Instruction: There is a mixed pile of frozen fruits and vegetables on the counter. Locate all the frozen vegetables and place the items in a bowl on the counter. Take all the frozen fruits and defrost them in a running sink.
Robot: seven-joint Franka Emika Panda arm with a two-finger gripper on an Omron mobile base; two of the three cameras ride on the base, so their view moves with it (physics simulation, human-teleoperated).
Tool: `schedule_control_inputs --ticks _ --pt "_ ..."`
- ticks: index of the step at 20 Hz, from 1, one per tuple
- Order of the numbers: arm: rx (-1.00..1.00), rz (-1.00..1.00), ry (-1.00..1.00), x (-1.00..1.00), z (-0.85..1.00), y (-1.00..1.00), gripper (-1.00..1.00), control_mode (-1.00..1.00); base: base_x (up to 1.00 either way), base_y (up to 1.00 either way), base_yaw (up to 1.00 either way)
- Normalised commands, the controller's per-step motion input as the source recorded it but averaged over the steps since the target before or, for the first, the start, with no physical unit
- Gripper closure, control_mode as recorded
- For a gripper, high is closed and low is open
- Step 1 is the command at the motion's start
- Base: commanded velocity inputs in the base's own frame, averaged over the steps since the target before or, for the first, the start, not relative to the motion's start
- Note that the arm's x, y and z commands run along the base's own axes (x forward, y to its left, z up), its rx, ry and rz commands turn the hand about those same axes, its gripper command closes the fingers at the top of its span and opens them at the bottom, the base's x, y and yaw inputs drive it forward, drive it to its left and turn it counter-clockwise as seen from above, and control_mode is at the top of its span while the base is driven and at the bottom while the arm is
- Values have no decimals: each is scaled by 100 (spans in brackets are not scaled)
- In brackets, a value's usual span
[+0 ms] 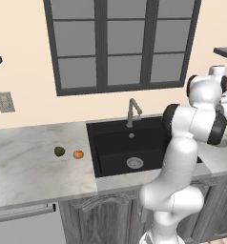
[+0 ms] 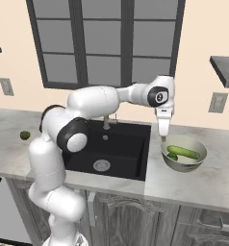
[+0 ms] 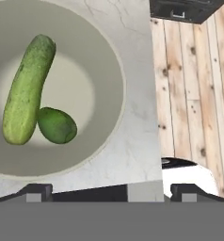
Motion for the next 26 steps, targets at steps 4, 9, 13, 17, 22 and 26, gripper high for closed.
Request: schedule_control_inputs --ticks 4,9,13,17,22,26 --pt "-4 0 0 -24 21 35 -100 -100 0 0 0" --pt "-1 1 5 -1 3 15 -100 -100 0 0 0" --pt "-1 18 7 -4 0 26 -100 -100 0 0 0" --pt "-2 18 6 -7 1 31 -100 -100 0 0 0" --pt "0 16 6 -6 6 30 -100 -100 0 0 0" --pt "2 13 7 -13 11 27 -100 -100 0 0 0"
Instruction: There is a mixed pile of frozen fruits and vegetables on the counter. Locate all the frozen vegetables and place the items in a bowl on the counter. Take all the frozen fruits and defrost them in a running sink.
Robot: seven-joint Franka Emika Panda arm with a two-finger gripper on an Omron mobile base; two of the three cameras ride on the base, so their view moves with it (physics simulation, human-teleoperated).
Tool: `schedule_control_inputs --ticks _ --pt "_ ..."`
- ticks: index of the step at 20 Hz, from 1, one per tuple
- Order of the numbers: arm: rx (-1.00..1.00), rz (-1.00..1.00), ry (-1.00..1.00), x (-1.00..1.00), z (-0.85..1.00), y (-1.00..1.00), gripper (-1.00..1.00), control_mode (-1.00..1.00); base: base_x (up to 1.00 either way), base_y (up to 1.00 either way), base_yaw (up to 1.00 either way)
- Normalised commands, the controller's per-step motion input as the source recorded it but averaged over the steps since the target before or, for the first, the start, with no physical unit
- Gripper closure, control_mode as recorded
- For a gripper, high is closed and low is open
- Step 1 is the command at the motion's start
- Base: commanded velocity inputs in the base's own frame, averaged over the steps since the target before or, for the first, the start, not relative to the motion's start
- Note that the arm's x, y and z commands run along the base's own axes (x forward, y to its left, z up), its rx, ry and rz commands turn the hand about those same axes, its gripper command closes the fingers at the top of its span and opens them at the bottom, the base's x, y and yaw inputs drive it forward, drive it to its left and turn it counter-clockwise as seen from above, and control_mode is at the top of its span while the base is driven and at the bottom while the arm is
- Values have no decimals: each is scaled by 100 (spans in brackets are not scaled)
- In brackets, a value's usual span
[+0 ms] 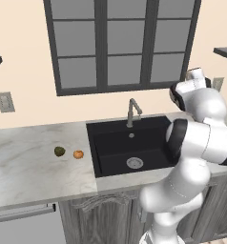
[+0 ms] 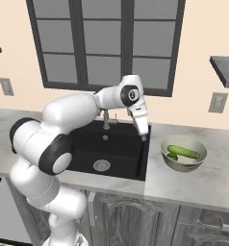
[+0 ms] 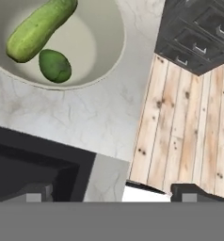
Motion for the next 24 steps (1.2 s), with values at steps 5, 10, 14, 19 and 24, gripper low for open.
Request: schedule_control_inputs --ticks 5,10,14,19,24 --pt "1 13 8 -12 14 28 -100 -100 0 0 0" --pt "2 12 5 4 48 23 -100 -100 0 0 0" --pt "8 10 4 -2 24 14 -100 -100 0 0 0" --pt "18 10 4 -2 -9 3 -100 -100 0 0 0" --pt "15 18 6 0 -24 12 -100 -100 0 0 0"
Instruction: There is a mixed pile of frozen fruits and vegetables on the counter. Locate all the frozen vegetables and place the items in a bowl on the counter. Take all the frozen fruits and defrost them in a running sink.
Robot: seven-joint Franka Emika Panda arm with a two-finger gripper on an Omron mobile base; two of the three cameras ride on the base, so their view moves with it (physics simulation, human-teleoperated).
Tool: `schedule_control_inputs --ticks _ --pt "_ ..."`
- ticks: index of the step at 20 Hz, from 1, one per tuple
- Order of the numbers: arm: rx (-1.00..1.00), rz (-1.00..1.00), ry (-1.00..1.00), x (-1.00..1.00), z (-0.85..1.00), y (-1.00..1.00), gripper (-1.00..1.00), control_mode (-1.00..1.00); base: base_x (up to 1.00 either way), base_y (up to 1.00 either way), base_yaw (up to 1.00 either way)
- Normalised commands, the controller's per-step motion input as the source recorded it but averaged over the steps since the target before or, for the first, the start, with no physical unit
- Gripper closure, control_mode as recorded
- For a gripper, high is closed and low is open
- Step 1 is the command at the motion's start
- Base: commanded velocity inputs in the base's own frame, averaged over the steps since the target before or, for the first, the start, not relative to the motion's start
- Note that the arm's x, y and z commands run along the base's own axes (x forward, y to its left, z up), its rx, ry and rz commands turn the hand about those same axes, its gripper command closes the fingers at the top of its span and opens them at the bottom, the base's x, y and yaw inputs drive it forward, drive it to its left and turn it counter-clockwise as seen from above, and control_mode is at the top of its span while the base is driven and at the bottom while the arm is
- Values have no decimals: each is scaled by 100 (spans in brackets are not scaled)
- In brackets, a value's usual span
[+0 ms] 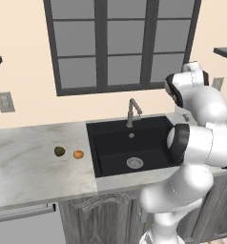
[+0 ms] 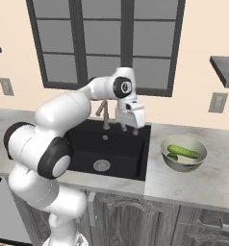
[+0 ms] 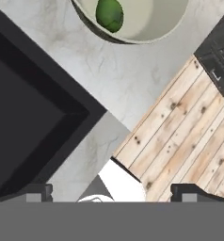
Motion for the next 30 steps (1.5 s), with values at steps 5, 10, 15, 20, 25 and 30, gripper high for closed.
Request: schedule_control_inputs --ticks 5,10,15,20,25,30 --pt "4 18 -3 -8 -42 25 -100 -100 0 0 0" --pt "-4 17 -13 -5 -54 38 -100 -100 0 0 0" --pt "-5 16 -17 -1 -45 36 -100 -100 0 0 0" --pt "-2 10 -16 -2 -24 32 -100 -100 0 0 0" --pt "8 1 -8 1 -1 34 -100 -100 0 0 0" --pt "12 5 0 0 -6 43 -100 -100 0 0 0"
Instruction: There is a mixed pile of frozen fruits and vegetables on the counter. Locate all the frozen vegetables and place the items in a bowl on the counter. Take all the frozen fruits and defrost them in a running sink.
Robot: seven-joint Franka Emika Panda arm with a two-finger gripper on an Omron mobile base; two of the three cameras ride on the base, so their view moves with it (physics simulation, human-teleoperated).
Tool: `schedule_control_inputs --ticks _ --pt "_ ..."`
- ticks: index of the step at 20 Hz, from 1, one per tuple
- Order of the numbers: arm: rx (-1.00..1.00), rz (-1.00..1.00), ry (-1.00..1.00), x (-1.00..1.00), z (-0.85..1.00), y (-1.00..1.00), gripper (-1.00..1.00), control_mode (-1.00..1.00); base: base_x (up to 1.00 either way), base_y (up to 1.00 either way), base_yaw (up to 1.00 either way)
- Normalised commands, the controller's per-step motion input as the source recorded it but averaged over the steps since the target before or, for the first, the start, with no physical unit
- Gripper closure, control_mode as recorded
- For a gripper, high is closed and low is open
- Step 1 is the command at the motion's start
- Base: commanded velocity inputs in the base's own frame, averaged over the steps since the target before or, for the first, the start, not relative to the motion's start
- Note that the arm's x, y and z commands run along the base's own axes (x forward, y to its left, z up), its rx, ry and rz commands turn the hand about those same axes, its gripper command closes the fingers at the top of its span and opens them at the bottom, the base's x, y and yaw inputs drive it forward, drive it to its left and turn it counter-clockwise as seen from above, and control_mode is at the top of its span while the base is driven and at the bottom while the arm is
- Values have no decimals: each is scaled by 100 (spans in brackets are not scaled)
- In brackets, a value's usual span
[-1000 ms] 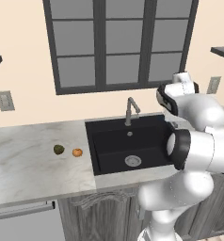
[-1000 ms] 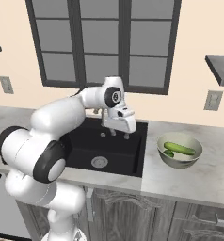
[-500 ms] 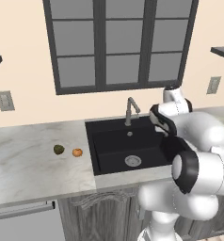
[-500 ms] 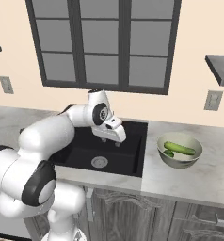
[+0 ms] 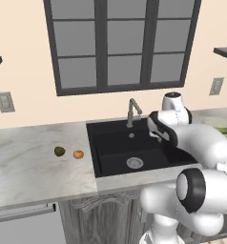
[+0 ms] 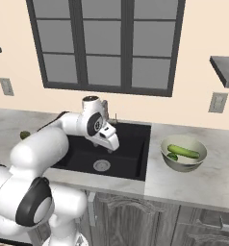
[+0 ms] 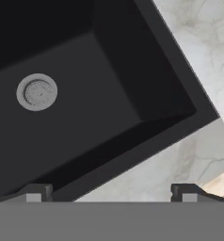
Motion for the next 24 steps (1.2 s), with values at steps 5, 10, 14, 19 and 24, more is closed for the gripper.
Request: schedule_control_inputs --ticks 5,10,14,19,24 --pt "9 4 0 0 -7 46 -100 -100 0 0 0" --pt "5 4 0 1 -1 50 -100 -100 0 0 0" --pt "2 4 0 0 0 52 -100 -100 0 0 0" --pt "1 5 0 1 0 52 -100 -100 0 0 0" --pt "1 5 1 6 -2 51 -100 -100 0 0 0"
